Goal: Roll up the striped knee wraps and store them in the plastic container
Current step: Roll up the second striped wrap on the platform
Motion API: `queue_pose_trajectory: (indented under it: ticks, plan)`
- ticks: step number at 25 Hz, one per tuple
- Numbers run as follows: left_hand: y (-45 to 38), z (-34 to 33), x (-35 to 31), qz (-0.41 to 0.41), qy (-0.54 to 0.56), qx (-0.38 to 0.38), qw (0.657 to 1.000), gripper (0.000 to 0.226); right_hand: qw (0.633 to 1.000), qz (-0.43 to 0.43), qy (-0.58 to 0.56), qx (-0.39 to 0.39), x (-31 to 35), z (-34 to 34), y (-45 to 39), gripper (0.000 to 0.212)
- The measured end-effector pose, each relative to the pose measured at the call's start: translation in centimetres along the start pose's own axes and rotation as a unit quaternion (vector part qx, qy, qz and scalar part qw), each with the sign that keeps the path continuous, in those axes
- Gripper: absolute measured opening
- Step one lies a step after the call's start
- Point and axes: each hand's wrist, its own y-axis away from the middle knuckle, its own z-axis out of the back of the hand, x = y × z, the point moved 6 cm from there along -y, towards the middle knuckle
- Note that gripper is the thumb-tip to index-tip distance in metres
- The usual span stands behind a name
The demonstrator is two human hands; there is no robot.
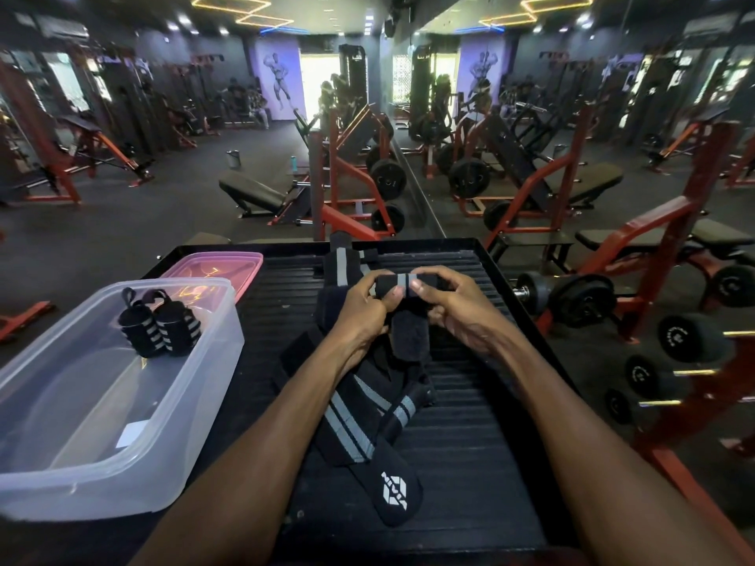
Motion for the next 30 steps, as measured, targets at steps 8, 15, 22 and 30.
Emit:
queue_pose_trajectory:
  ticks: [8,15,22,30]
  plan:
    - [0.2,-0.1,0.0,0.039,0.048,0.0,0.998,0.026,0.995,0.054,0.083,-0.033,-0.2,0.8,-0.4,0.022]
    - [0.0,0.9,-0.5,-0.01,0.006,-0.054,0.998,0.03,1.0,0.023,-0.007,0.017,-0.2,0.2,-0.2,0.028]
    - [0.2,0.5,-1.1,-0.058,-0.031,-0.02,0.998,0.033,1.0,0.001,-0.018,-0.003,-1.3,0.5,-0.8,0.019]
    - [0.4,0.4,-1.0,-0.037,-0.033,-0.034,0.998,0.025,0.999,0.006,-0.036,-0.012,-1.2,0.4,-0.7,0.031]
